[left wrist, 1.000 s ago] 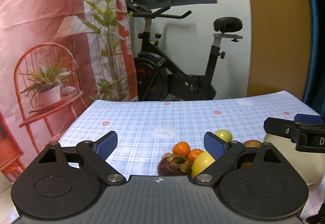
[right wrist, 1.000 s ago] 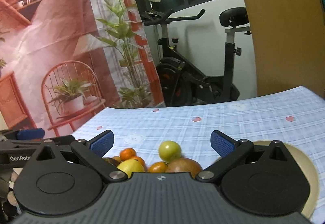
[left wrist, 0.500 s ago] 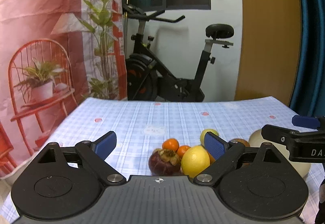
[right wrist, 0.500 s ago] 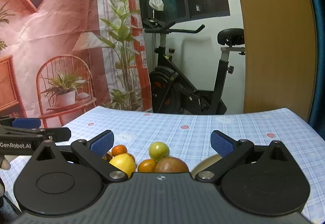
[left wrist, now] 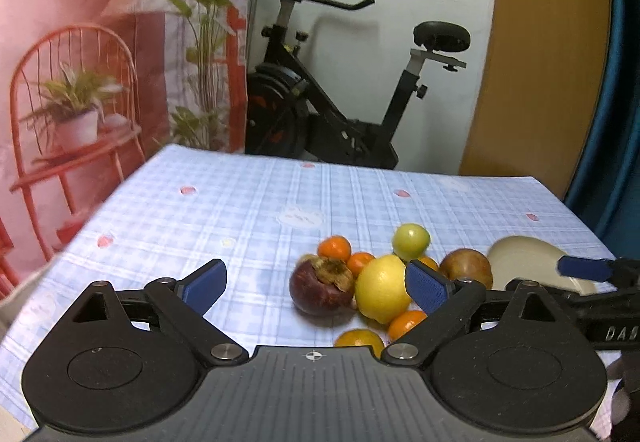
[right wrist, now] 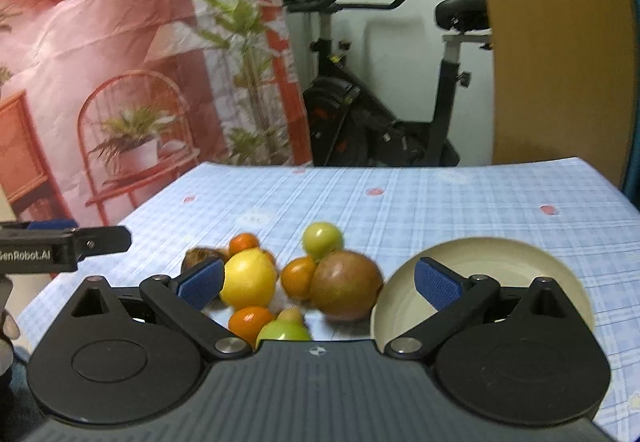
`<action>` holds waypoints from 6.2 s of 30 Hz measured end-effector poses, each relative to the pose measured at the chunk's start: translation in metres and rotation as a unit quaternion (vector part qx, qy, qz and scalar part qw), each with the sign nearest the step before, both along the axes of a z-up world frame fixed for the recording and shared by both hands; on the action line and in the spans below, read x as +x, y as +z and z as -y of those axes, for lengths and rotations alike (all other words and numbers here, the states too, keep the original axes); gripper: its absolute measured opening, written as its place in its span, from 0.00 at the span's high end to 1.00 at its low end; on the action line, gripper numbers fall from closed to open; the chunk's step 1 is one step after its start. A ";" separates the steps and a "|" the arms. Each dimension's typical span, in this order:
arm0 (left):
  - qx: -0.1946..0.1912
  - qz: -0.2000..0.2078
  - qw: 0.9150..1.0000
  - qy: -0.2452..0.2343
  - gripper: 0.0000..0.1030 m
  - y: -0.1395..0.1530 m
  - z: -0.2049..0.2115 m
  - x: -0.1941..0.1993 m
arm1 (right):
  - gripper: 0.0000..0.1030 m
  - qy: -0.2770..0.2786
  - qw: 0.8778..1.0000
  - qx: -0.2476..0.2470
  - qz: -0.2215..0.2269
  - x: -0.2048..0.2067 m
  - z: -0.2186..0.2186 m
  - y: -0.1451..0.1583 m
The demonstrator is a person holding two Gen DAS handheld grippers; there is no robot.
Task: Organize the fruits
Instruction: 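Move the left tool down toward the yellow lemon in the fruit pile, then close the left gripper on the yellow lemon and lift it, then carry the lemon over the beige plate and open the left gripper, then move the left tool back to the fruit pile toward an orange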
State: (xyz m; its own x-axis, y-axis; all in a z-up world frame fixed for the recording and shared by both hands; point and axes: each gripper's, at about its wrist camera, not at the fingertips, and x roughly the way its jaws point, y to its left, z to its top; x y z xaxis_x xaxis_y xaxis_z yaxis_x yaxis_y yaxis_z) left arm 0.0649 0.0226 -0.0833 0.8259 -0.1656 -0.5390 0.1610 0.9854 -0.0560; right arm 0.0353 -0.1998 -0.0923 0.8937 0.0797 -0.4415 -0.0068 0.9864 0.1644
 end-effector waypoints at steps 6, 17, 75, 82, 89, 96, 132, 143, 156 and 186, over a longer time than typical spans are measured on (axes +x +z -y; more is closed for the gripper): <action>-0.030 -0.030 0.999 -0.027 0.09 -0.012 -0.001 0.000 | 0.01 0.082 0.995 -0.023 -0.054 0.009 -0.016 -0.009; -0.030 -0.085 0.993 -0.075 0.28 -0.035 0.007 0.003 | 0.24 0.171 0.975 -0.068 -0.125 0.023 -0.049 -0.033; -0.069 -0.071 0.968 -0.233 0.47 -0.037 0.057 0.004 | 0.42 0.139 0.986 0.020 -0.090 0.005 -0.032 -0.034; -0.052 -0.053 0.962 -0.264 0.48 -0.023 0.088 0.020 | 0.42 0.108 0.992 0.025 -0.059 0.002 -0.014 -0.020; -0.052 -0.060 0.952 -0.295 0.48 -0.022 0.139 0.053 | 0.42 0.057 0.997 0.040 -0.045 0.006 0.029 -0.015; -0.027 -0.075 0.946 -0.314 0.48 -0.038 0.186 0.078 | 0.42 0.008 0.997 0.055 -0.050 0.016 0.075 -0.022; -0.018 -0.113 0.965 -0.236 0.35 -0.054 0.195 0.127 | 0.39 -0.047 0.995 0.026 -0.087 0.064 0.101 -0.039; -0.012 -0.068 0.981 -0.179 0.30 -0.024 0.149 0.104 | 0.37 -0.074 0.996 0.015 -0.054 0.044 0.078 -0.014; 0.019 -0.030 0.996 -0.086 0.24 0.006 0.075 0.070 | 0.37 -0.067 0.998 0.007 0.002 0.020 0.029 0.004; -0.022 -0.029 0.999 -0.033 0.24 -0.019 0.019 0.045 | 0.33 -0.018 1.000 -0.004 -0.007 0.015 0.008 -0.022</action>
State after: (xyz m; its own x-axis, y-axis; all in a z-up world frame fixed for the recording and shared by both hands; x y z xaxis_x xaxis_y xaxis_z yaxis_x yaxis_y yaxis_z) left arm 0.1104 0.0033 -0.1019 0.7798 -0.2435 -0.5767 0.2206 0.9690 -0.1108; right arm 0.0506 -0.2078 -0.1145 0.8900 0.0441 -0.4538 0.0311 0.9871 0.1570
